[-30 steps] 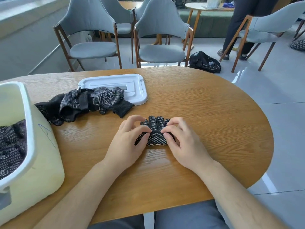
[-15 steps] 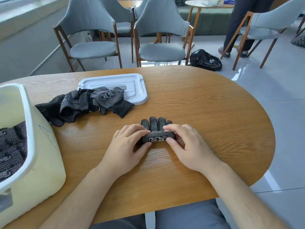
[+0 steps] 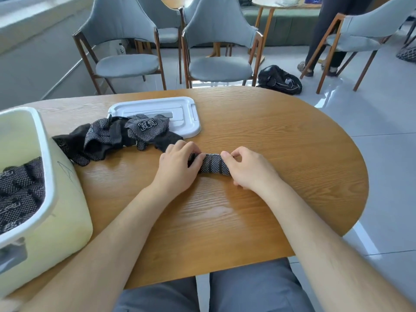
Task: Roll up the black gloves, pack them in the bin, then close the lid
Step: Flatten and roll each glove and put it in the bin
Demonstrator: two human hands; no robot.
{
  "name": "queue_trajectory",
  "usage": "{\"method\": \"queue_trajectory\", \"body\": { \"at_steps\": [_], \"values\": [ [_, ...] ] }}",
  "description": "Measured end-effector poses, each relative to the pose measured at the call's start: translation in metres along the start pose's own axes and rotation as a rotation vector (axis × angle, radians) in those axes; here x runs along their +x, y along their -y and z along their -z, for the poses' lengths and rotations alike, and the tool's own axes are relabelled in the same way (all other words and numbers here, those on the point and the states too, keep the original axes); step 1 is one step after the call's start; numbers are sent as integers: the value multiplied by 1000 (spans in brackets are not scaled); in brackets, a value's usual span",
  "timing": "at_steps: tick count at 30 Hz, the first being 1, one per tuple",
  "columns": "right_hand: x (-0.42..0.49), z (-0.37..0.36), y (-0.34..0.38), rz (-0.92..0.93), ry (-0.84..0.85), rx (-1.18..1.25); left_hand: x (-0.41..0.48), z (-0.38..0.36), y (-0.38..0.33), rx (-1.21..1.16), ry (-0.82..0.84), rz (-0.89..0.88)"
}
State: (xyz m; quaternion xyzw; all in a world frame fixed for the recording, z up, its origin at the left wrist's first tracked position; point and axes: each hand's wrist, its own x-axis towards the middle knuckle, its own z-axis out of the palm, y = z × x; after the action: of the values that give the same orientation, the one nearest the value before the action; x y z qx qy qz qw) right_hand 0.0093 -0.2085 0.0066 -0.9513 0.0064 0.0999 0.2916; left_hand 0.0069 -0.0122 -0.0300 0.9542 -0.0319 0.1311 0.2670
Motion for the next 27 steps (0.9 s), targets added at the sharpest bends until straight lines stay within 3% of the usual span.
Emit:
{"method": "queue_trajectory", "body": {
  "at_steps": [4,7,9,12,14,16,20,27],
  "values": [
    [2,-6,13,-99,122,470,-9,1,0,-25,-16,-11],
    [-1,-7,16,-70,122,614,-18,8,-4,-22,-144,-16],
    [-3,-7,14,-32,114,652,-30,21,-12,-76,-254,96],
    [-3,-2,12,2,86,711,-44,35,-32,-337,-42,412],
    [-4,2,12,26,71,758,-42,34,-40,-632,139,584],
    [-6,5,13,62,74,797,-33,34,-41,-941,212,675],
    [-11,14,15,137,106,802,-22,43,-44,-1239,208,651],
    [-14,31,21,188,120,869,-20,61,-59,-1294,121,514]
  ]
}}
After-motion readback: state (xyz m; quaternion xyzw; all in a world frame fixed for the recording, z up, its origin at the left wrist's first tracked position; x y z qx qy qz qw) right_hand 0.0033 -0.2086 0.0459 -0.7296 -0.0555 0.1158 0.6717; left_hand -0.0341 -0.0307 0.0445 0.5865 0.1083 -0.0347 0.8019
